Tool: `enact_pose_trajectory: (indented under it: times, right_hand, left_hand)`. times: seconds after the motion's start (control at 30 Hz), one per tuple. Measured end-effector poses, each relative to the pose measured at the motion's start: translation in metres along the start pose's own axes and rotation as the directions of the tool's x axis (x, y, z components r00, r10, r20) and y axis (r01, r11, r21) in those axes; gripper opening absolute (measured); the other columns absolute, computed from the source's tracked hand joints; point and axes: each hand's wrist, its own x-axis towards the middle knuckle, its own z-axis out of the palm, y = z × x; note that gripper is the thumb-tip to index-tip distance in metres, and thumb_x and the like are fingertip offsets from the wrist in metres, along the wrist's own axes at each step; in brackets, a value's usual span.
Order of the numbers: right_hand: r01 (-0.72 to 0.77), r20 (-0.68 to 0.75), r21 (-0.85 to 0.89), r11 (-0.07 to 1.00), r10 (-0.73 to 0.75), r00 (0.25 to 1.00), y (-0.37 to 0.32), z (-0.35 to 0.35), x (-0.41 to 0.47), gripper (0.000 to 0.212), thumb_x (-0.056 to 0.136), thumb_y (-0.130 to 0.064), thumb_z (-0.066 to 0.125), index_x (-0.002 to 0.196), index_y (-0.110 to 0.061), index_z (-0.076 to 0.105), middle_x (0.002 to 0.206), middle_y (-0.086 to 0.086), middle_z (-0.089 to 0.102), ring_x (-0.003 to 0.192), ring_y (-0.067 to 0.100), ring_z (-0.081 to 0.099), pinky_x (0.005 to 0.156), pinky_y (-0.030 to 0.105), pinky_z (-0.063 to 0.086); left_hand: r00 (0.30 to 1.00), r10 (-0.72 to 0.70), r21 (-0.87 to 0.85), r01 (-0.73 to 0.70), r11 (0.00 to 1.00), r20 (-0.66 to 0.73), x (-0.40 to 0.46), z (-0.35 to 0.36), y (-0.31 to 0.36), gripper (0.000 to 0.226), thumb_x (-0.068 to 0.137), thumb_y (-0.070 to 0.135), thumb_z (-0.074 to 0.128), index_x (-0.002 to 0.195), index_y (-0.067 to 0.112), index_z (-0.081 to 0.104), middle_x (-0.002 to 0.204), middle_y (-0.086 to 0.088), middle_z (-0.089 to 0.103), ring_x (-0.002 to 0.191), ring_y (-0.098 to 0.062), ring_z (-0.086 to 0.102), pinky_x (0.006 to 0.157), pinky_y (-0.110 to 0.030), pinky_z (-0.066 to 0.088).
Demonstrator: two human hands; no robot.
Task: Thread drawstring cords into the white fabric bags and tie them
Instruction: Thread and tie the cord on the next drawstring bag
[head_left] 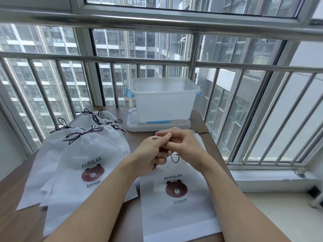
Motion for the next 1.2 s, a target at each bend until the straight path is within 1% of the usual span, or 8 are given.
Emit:
enact_pose_trajectory:
  times: [0.17,0.43,0.53,0.73,0.9,1.0,1.07,1.2]
  right_hand:
    - [-0.058,0.015,0.228,0.972,0.056,0.998,-0.006,-0.009,0.0,0.021,0.093,-0.001,0.063,0.111,0.004,0.071,0.1,0.024,0.072,0.069,0.02,0.065,0.074,0.026,0.055]
    - [-0.013,-0.183,0.023,1.0,0.018,0.983,-0.005,-0.007,0.0,0.001,0.087,-0.003,0.075,0.088,-0.003,0.076,0.072,0.007,0.075,0.066,0.018,0.071,0.07,0.03,0.057]
    - [0.0,-0.302,-0.12,0.993,-0.037,0.953,-0.001,-0.006,0.003,0.009,0.086,-0.004,0.077,0.079,-0.008,0.073,0.07,-0.002,0.075,0.069,0.011,0.073,0.073,0.03,0.059]
    - [0.015,-0.488,-0.218,0.976,-0.122,0.864,0.006,-0.008,0.009,0.017,0.088,-0.019,0.078,0.076,-0.012,0.068,0.078,-0.006,0.069,0.074,0.007,0.064,0.069,0.024,0.053]
    - [0.027,-0.439,-0.043,0.999,-0.043,0.898,0.001,-0.008,0.007,0.021,0.091,-0.026,0.075,0.076,-0.014,0.067,0.101,-0.003,0.071,0.092,0.011,0.068,0.057,0.018,0.052]
    - [-0.025,-0.284,0.058,0.998,0.041,0.958,-0.001,-0.008,0.005,0.025,0.09,-0.024,0.075,0.069,-0.017,0.063,0.115,-0.003,0.073,0.109,0.012,0.068,0.067,0.026,0.055]
    - [-0.047,-0.164,0.082,0.995,0.06,0.985,-0.002,-0.006,0.003,0.027,0.092,-0.014,0.072,0.07,-0.013,0.057,0.113,0.001,0.076,0.105,0.009,0.071,0.077,0.019,0.053]
    - [-0.128,-0.065,0.099,0.987,0.135,0.989,0.001,-0.005,0.002,0.029,0.087,-0.019,0.079,0.067,-0.018,0.058,0.11,0.011,0.076,0.11,0.029,0.07,0.091,0.034,0.049]
  left_hand:
    - [1.0,0.019,-0.101,-0.02,0.995,-0.006,0.002,-0.002,0.002,0.023,0.106,0.022,0.043,0.088,0.012,0.054,0.063,-0.001,0.045,0.048,-0.006,0.023,0.036,-0.014,0.02]
    - [1.0,-0.001,-0.094,0.002,0.996,0.01,0.004,-0.001,-0.001,0.026,0.108,0.025,0.039,0.092,0.01,0.055,0.065,-0.001,0.047,0.051,-0.009,0.039,0.044,-0.017,0.034]
    - [1.0,-0.022,-0.089,0.022,0.996,-0.001,0.005,0.0,-0.001,0.033,0.108,0.026,0.038,0.102,0.005,0.063,0.068,-0.004,0.059,0.054,-0.012,0.055,0.049,-0.019,0.047]
    - [0.998,-0.048,-0.252,0.056,0.966,0.036,0.004,-0.005,0.002,0.043,0.11,0.027,0.03,0.125,-0.003,0.057,0.108,-0.021,0.072,0.085,-0.021,0.074,0.063,-0.023,0.059]
    - [0.999,-0.041,-0.457,0.032,0.889,-0.011,0.009,-0.012,0.002,0.047,0.109,0.027,0.027,0.129,-0.006,0.055,0.12,-0.02,0.068,0.09,-0.019,0.073,0.063,-0.022,0.058]
    - [0.998,-0.014,-0.537,-0.025,0.843,-0.069,0.01,-0.016,0.005,0.044,0.109,0.026,0.03,0.129,-0.003,0.055,0.108,-0.012,0.067,0.073,-0.01,0.066,0.054,-0.016,0.052]
    - [0.997,0.007,-0.568,-0.047,0.822,-0.073,0.01,-0.018,0.007,0.043,0.109,0.027,0.03,0.128,-0.002,0.056,0.109,-0.01,0.07,0.067,-0.007,0.062,0.052,-0.014,0.048]
    - [0.993,0.05,-0.422,-0.09,0.902,-0.105,0.007,-0.018,0.012,0.042,0.109,0.03,0.029,0.126,0.007,0.06,0.088,-0.007,0.072,0.06,-0.009,0.06,0.051,-0.017,0.05]
